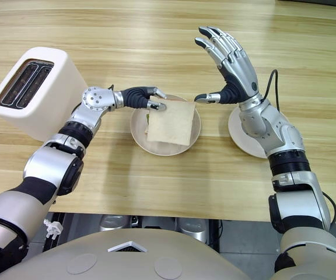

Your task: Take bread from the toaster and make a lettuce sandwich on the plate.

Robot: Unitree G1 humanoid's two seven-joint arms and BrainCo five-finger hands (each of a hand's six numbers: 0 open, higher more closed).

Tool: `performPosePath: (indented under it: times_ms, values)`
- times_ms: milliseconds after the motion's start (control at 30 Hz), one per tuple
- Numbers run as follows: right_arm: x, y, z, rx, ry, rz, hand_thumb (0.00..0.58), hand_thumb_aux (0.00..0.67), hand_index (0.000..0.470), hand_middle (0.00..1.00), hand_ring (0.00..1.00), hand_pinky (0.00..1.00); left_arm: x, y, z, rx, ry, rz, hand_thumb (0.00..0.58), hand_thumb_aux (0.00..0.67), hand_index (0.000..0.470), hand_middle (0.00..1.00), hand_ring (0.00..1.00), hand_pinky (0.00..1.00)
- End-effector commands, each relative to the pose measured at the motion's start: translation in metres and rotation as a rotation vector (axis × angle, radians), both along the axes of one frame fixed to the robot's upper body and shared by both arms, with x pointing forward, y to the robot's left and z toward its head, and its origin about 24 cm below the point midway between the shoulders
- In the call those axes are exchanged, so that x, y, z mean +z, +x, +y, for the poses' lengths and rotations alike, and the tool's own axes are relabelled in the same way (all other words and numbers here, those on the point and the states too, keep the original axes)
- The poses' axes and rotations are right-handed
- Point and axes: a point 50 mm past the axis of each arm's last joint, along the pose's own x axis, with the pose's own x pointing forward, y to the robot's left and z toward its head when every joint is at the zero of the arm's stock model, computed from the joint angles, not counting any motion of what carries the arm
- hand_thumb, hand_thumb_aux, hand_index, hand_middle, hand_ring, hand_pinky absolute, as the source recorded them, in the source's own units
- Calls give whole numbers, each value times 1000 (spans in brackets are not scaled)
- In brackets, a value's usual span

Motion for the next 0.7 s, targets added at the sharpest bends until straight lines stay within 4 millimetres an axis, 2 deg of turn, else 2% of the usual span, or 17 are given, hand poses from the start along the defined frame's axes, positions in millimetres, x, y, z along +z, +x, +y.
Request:
performPosePath:
  times_ms: [33,400,700]
  values:
    - [-9,-1,1,9,-29,42,0,0,0,0,0,0,-2,3,0,31,12,17,580,670,460,1000,1000,1000]
    - [-18,-5,7,38,-63,62,0,0,0,0,0,0,-4,10,-1,132,61,17,580,670,460,1000,1000,1000]
    - [-21,-8,9,54,-99,58,0,0,0,0,0,0,-12,12,-9,182,225,-61,580,670,460,1000,1000,1000]
